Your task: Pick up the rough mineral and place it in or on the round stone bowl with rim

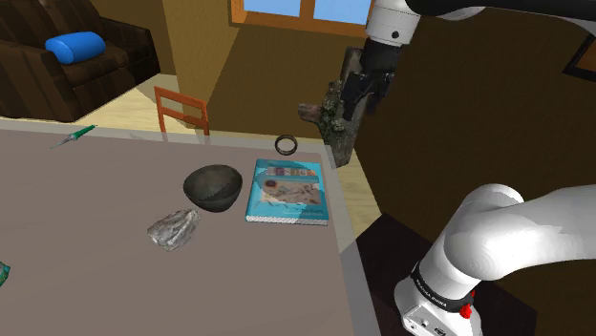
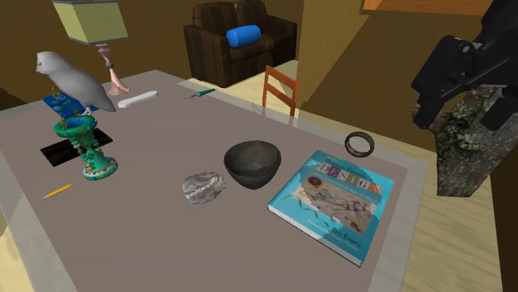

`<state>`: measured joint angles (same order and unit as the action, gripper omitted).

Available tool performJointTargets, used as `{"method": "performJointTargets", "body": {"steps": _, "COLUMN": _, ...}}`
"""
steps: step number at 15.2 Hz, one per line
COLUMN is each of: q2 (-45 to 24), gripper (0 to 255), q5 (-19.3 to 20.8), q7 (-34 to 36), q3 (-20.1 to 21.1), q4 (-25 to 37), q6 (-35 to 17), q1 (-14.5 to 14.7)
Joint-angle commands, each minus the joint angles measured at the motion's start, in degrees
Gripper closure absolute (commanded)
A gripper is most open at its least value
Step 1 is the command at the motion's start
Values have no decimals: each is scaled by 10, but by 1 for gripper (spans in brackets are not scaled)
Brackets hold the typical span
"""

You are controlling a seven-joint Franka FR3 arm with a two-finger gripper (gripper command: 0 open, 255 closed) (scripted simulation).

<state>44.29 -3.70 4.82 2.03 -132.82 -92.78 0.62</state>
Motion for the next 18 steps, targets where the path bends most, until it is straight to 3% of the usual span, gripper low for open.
{"method": "performJointTargets", "body": {"steps": 1, "q2": 0, "gripper": 0, "q5": 0, "q7": 0, "q3": 0, "q4": 0, "q6": 0, "q1": 0}}
{"method": "performJointTargets", "body": {"steps": 10, "q2": 10, "gripper": 0, "q5": -119, "q7": 175, "q3": 90, "q4": -123, "q6": -148, "q1": 7}}
{"method": "performJointTargets", "body": {"steps": 18, "q2": -65, "gripper": 0, "q5": -224, "q7": 321, "q3": 191, "q4": -165, "q6": -318, "q1": 20}}
